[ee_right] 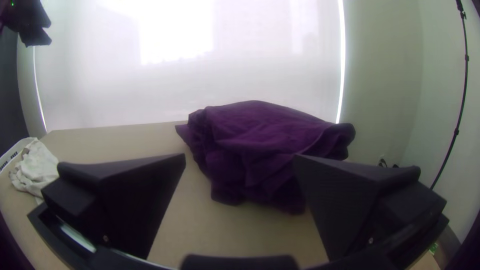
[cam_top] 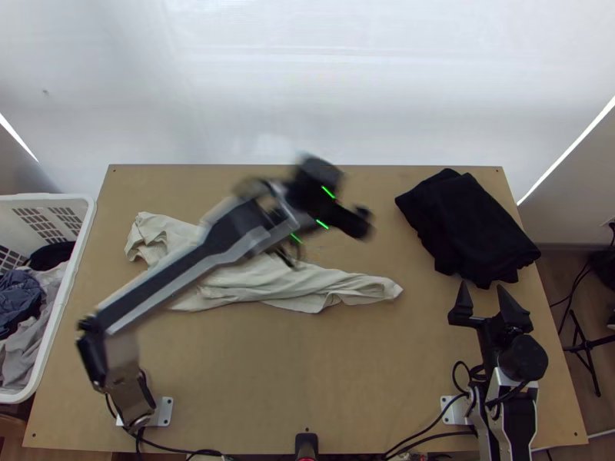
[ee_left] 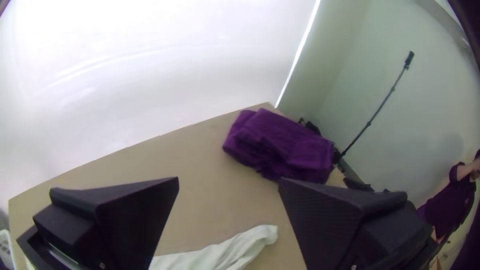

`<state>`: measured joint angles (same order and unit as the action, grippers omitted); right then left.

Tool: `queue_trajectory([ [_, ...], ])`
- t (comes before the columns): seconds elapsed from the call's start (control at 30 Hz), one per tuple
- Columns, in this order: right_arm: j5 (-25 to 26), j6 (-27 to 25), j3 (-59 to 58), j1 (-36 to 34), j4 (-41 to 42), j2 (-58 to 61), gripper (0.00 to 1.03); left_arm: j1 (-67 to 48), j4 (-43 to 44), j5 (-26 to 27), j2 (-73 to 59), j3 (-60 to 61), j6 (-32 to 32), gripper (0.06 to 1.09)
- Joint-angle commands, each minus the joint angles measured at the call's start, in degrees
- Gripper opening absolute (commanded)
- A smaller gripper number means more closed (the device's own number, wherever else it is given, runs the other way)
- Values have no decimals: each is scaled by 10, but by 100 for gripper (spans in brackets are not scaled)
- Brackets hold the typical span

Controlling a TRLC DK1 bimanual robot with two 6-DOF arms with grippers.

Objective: Fold the t-shirt

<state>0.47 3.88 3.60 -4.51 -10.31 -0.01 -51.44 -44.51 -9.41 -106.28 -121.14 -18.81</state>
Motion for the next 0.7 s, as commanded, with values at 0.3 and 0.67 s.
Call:
queue_trajectory([
  [0.3,1,5,0,-4,0,-1,99,453,-172,104,267,507,261,103],
  [0.67,1,5,0,-4,0,-1,99,624,-40,104,290,714,303,95],
])
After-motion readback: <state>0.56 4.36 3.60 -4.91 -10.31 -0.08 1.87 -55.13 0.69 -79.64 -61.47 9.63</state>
